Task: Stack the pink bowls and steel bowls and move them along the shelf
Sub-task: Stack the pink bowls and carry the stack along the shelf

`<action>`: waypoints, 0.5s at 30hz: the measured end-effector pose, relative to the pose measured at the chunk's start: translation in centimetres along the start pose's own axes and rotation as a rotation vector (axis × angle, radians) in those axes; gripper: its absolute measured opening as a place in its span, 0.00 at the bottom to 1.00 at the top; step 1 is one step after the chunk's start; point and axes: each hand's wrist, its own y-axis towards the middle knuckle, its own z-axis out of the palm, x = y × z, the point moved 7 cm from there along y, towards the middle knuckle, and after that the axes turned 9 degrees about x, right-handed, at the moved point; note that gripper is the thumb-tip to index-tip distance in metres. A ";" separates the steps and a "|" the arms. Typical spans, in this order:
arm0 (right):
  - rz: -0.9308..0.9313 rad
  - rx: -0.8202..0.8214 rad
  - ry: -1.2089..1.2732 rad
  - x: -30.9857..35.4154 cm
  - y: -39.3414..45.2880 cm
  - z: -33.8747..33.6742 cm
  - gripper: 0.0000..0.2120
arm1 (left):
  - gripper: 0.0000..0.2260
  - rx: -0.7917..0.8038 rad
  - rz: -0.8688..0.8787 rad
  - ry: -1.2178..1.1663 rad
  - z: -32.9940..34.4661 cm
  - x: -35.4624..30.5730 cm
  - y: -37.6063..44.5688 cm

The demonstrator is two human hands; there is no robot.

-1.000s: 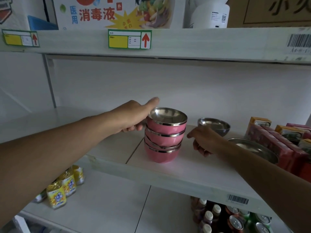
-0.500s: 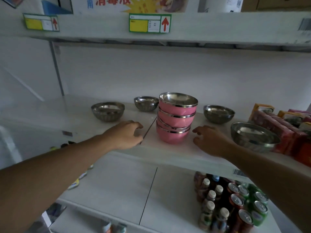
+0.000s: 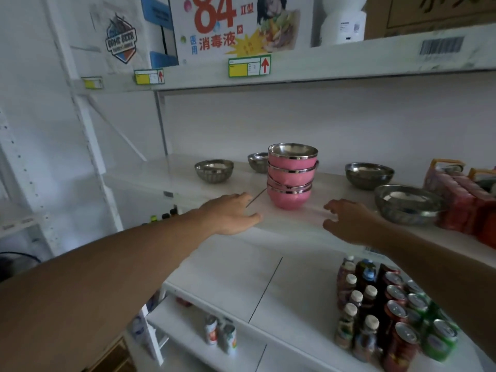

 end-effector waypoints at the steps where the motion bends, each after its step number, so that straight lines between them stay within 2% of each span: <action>1: -0.003 0.001 0.001 0.0 -0.2 -0.1 0.28 | 0.40 0.001 0.003 0.009 0.1 -0.1 -0.1; 8: -0.018 0.009 0.040 1.3 -0.2 -1.2 0.32 | 0.51 -0.012 0.065 -0.073 -0.2 0.1 2.1; 15: 0.048 0.023 0.231 2.0 2.5 -0.8 0.45 | 0.57 -0.008 0.203 -0.269 -0.3 1.4 6.9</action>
